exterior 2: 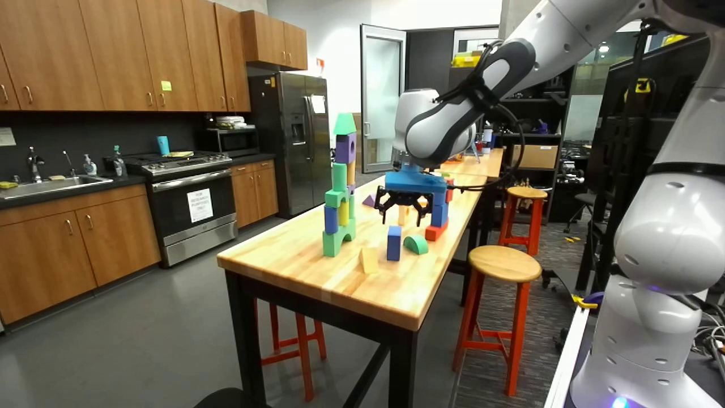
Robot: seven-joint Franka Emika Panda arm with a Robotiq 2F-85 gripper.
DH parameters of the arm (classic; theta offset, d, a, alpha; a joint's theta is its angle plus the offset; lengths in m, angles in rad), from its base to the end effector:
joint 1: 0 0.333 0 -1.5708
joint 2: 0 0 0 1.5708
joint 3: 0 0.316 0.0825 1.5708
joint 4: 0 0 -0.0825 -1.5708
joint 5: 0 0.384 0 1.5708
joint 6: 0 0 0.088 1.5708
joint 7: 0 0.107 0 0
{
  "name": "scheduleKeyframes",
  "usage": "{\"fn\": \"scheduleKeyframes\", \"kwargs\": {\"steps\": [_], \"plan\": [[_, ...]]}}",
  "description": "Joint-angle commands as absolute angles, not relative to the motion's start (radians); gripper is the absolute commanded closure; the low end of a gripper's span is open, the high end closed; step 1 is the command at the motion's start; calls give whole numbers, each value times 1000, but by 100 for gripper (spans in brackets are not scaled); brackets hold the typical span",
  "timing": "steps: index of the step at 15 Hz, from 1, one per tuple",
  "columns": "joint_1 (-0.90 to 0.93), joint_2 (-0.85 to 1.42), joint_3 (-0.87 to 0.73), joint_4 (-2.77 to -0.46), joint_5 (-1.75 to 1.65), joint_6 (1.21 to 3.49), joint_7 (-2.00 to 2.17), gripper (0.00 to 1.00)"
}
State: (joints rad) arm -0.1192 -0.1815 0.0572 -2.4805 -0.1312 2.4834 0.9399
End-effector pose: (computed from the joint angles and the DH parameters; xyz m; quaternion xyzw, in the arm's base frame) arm 0.4709 -0.0287 0.3755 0.8944 -0.4350 0.1040 0.0063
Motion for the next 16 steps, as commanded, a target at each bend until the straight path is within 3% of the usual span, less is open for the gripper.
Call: {"fn": "scheduleKeyframes", "kwargs": {"steps": [1, 8, 16], "plan": [[-114, -159, 43, -2478, -125, 2506, 940, 0], [-57, -150, 17, -2439, 115, 2446, 709, 0], [-79, -141, 27, -2415, 18, 2447, 729, 0]]}}
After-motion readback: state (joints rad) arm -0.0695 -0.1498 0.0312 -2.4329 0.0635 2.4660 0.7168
